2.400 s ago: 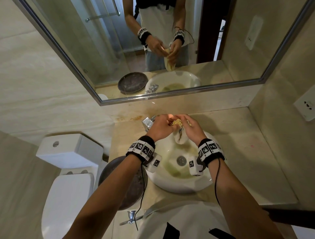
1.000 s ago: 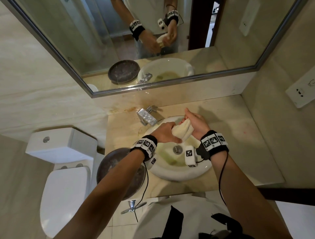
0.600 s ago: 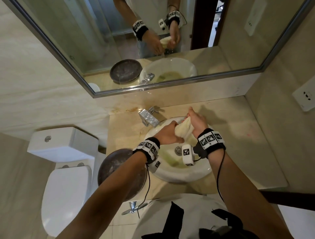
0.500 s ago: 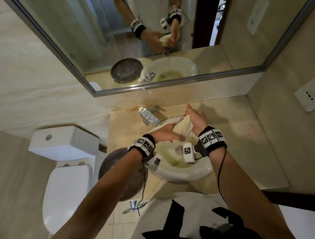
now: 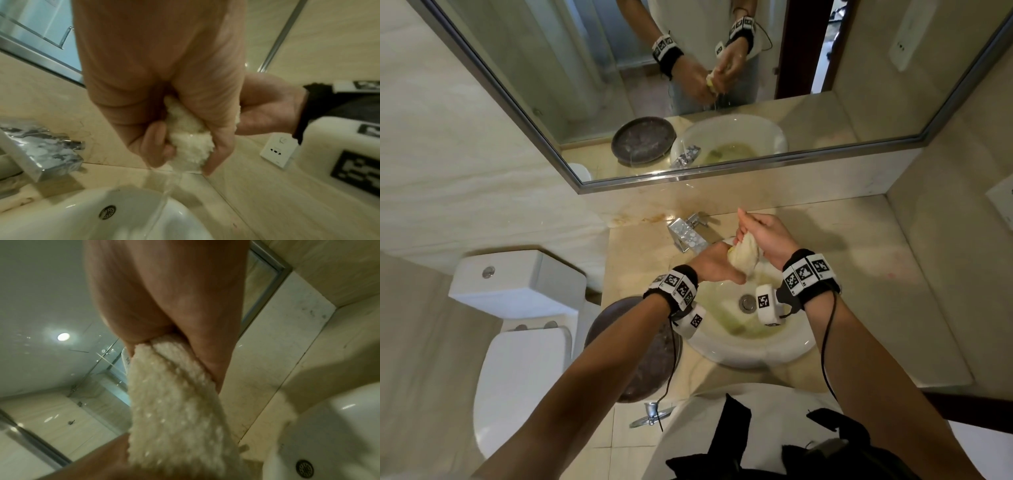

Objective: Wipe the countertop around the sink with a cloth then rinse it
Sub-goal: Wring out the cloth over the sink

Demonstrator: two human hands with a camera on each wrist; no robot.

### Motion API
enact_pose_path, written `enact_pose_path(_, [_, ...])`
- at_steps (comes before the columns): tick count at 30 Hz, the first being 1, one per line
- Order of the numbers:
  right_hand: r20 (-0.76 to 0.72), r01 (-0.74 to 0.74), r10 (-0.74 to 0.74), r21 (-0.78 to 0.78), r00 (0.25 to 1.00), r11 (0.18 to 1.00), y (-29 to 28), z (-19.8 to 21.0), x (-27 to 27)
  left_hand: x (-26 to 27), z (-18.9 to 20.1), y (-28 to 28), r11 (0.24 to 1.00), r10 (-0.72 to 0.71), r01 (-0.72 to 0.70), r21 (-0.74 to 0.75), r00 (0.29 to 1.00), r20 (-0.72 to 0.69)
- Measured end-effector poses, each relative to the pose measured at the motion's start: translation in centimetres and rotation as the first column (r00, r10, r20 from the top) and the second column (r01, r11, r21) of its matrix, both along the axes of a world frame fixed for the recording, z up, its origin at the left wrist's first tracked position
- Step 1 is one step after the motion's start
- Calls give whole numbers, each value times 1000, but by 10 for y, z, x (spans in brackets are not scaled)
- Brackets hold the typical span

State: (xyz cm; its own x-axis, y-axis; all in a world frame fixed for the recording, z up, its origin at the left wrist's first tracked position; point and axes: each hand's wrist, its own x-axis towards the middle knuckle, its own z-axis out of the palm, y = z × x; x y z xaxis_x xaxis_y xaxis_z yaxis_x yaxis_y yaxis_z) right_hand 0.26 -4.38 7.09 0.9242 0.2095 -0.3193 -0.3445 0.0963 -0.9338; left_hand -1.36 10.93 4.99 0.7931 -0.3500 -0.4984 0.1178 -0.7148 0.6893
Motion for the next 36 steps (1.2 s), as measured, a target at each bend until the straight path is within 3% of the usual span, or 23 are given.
enact_pose_path(6, [-84, 204, -212, -98, 974, 974, 11, -25, -1, -4, -27, -8, 986, 14, -38, 165, 989, 146])
enact_pose_path(10, [-94, 231, -242, -115, 966, 966, 12, -29, -3, -10, -32, -9, 977, -30, -17, 210, 975, 218])
enact_pose_path(12, [-70, 224, -232, -110, 970, 968, 9, -27, -3, -10, -32, -8, 985, -18, -15, 172, 982, 190])
enact_pose_path(16, [28, 151, -148, -173, 989, 973, 1, -21, -1, -6, -20, 4, 999, 39, -40, -23, 998, -51])
enact_pose_path(18, [38, 113, -107, -230, 994, 967, -1, -19, 1, -3, -13, 11, 996, 30, -39, -86, 994, -104])
enact_pose_path(23, [68, -122, 168, -434, 983, 893, 0, -4, 1, 1, 1, 10, 996, -63, 58, -72, 996, -63])
enact_pose_path(28, [211, -100, 376, -746, 902, 659, -4, -1, 3, -3, -3, 5, 996, -84, 87, -30, 993, 86])
enact_pose_path(36, [152, -128, 433, -824, 888, 551, -22, -28, 1, -8, -17, 3, 992, -79, 65, 110, 988, 129])
